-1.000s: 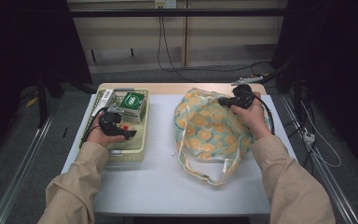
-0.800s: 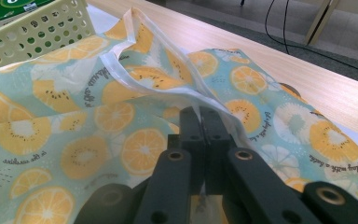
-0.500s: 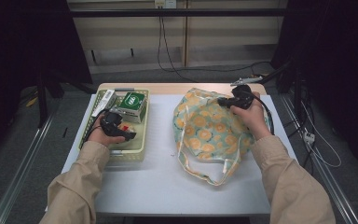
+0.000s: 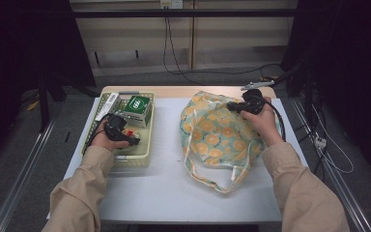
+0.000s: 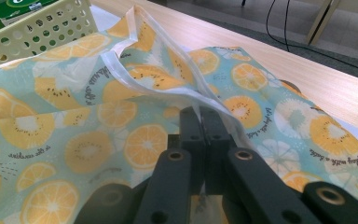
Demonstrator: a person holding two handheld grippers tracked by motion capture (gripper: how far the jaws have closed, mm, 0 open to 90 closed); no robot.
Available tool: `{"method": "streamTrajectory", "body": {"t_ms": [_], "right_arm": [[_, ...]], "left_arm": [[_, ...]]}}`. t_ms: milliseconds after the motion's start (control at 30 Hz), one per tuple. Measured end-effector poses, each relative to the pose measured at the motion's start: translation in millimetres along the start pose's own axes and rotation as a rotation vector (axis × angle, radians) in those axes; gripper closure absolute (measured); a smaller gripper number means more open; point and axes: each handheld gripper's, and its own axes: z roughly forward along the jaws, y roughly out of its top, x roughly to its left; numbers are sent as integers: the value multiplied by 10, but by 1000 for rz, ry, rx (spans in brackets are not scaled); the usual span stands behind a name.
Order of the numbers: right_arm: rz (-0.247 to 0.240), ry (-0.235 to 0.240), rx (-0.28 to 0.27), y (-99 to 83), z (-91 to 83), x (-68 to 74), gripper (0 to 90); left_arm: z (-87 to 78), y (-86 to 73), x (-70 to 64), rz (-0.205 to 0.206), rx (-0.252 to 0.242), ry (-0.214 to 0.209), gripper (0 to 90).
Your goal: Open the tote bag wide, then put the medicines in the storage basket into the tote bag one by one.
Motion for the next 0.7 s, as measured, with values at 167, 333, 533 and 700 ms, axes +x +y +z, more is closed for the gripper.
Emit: {"method": "streamTrajectory", "body": {"t_ms": [167,333,533,700], "right_arm": [[-1,1,-1,7,-16,16,899],[-1,2,-2,13,-41,12,899],[0,2,-6,13,-57,4,899],[-2,4,-6,15,-55,7,899]], "left_arm": [[-56,28,18,-19,-44,-1,202],[-87,107,-22,-36,-52,-15,202],[-176,222,-78,-40,-68,-25,202],[-314,284,-111,-34,-96,-35,202]]}}
